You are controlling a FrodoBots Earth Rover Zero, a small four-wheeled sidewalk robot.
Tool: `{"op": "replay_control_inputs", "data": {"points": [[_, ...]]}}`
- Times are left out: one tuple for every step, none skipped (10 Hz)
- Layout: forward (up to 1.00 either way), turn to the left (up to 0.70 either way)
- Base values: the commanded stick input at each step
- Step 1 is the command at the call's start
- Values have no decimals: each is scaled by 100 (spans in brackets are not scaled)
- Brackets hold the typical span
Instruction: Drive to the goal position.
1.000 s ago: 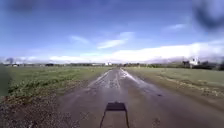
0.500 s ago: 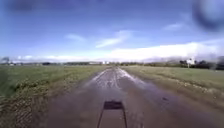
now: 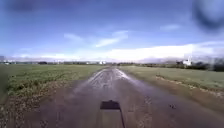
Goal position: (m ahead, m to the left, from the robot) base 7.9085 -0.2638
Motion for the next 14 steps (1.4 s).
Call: {"op": "replay_control_inputs", "data": {"points": [[70,0],[70,0],[70,0],[70,0],[70,0],[70,0],[70,0],[70,0],[70,0],[70,0],[70,0],[70,16],[70,33],[70,21]]}}
